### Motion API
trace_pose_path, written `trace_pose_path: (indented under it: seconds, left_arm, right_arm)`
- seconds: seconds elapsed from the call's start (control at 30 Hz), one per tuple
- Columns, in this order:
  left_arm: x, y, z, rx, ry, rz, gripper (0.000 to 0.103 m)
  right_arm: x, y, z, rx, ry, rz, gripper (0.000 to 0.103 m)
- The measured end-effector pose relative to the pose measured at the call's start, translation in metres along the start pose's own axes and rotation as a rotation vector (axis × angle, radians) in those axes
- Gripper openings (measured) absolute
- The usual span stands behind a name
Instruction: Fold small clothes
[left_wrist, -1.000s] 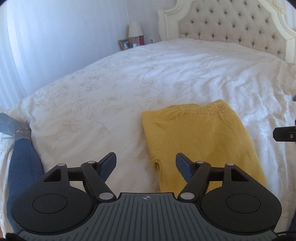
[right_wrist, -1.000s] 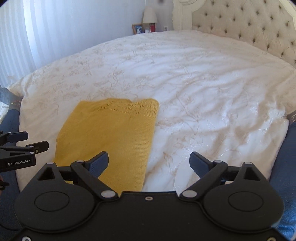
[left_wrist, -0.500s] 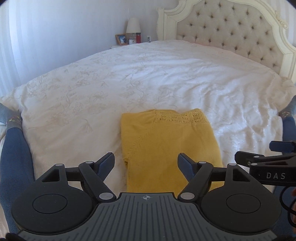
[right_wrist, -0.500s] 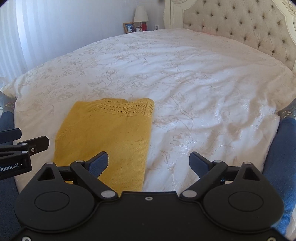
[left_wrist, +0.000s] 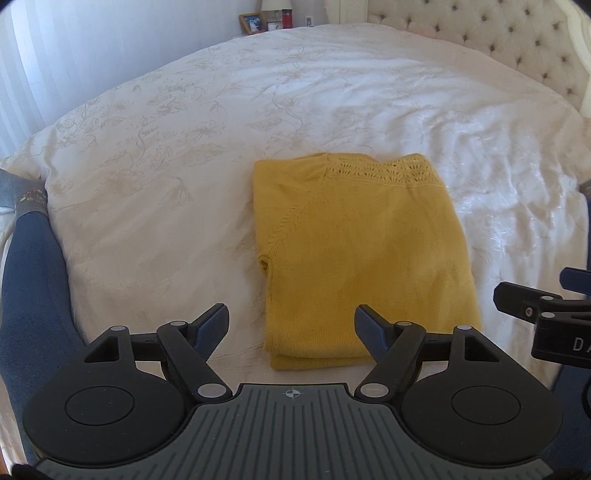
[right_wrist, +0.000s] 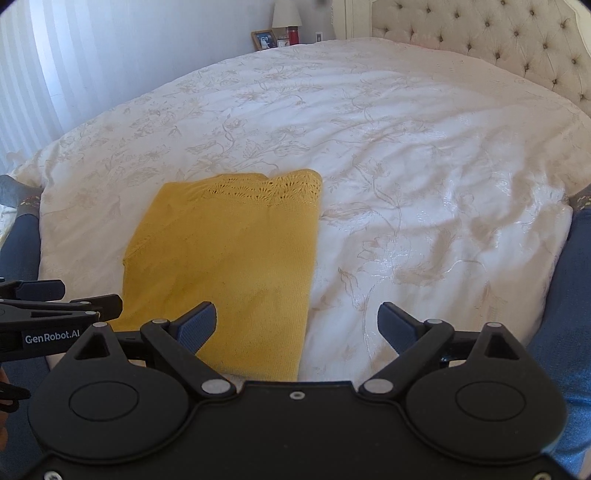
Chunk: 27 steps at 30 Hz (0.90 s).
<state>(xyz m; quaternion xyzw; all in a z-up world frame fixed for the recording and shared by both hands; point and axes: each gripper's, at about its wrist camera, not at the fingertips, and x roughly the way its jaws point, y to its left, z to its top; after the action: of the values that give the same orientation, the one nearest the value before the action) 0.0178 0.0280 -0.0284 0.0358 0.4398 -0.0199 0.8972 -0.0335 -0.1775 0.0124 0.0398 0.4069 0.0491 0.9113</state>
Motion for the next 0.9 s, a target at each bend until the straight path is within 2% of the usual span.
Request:
trace_pose_path:
  seconds: [0.4, 0.9]
  left_arm:
    - [0.009, -0.005, -0.002, 0.027, 0.041, -0.017, 0.074]
    - [0.012, -0.004, 0.001, 0.026, 0.056, -0.04, 0.074]
  right_arm:
    - [0.003, -0.006, -0.001, 0.043, 0.017, 0.001, 0.094]
    - [0.007, -0.007, -0.001, 0.06, 0.034, 0.006, 0.094]
